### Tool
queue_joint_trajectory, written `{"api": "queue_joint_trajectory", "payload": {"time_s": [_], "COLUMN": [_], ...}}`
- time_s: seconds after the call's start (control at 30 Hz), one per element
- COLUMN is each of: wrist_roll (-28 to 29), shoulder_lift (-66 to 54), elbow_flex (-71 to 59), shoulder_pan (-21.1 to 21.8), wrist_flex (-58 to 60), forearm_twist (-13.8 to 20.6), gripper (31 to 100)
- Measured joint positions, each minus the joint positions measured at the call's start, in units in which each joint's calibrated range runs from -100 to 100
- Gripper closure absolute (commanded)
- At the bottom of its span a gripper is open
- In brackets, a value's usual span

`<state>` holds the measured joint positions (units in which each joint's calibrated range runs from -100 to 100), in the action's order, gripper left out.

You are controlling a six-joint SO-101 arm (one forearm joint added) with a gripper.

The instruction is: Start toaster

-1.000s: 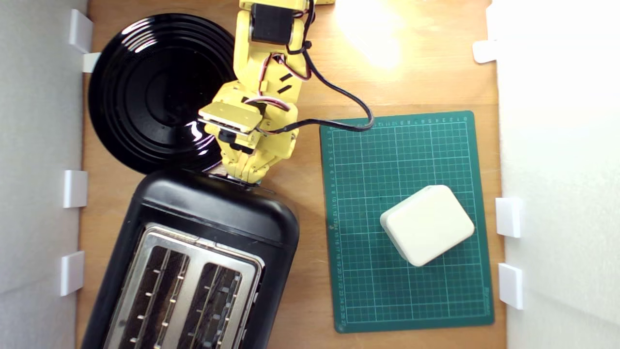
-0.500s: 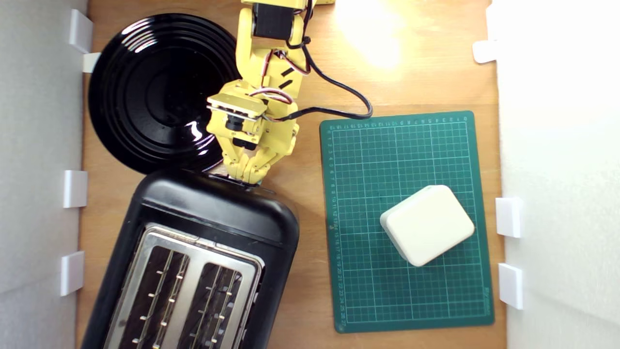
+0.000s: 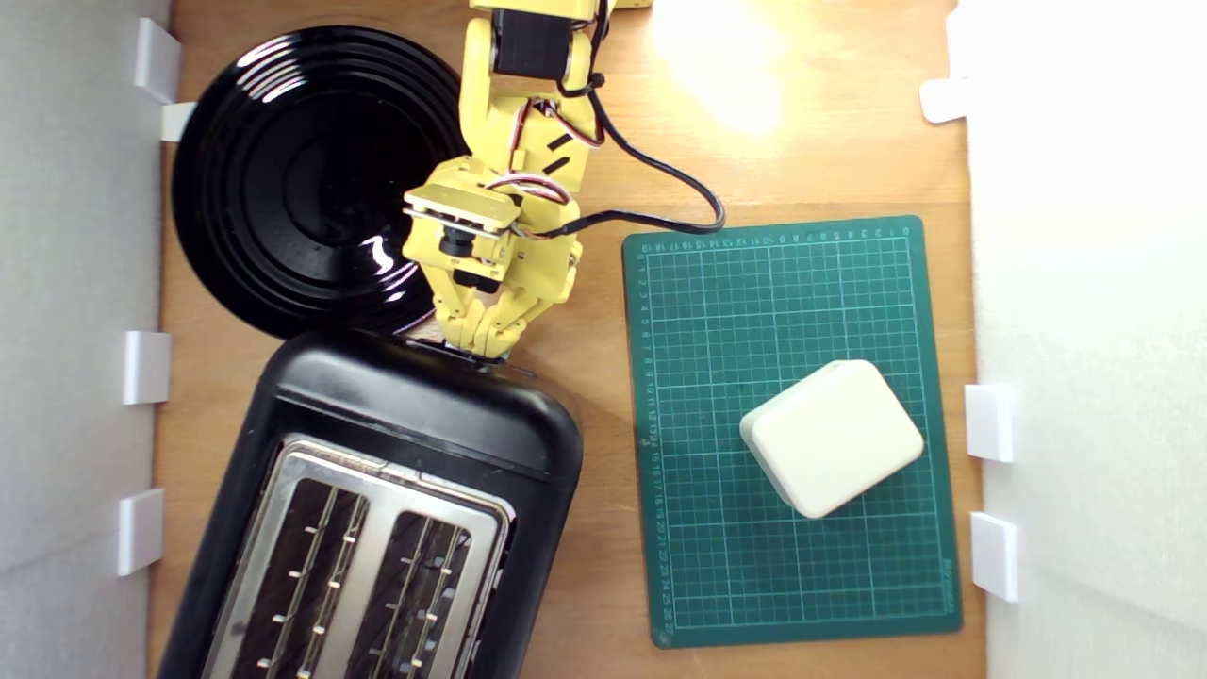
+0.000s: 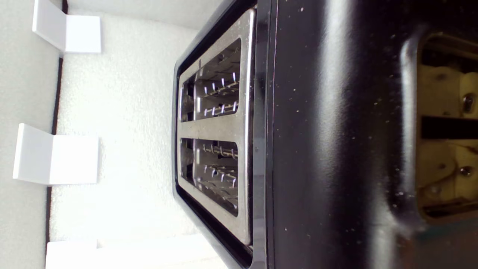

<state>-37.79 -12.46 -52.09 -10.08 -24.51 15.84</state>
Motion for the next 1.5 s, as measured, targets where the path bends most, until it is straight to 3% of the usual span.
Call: {"api": "queue_joint_trajectory", "payload": {"time_s": [0.47,1.07,1.5], "wrist_roll": [0.1,0.1,0.2], "shoulder_lift": [0.0,5.4,3.6], "elbow_flex": [0.7,17.6,19.3], "shoulder_pan": [0.0,0.8,0.7], "wrist_flex": [-0.2,-18.7,-20.2], "forearm_twist": [-0.1,-1.0,-1.1], "gripper": [98.9,98.8,98.8]}}
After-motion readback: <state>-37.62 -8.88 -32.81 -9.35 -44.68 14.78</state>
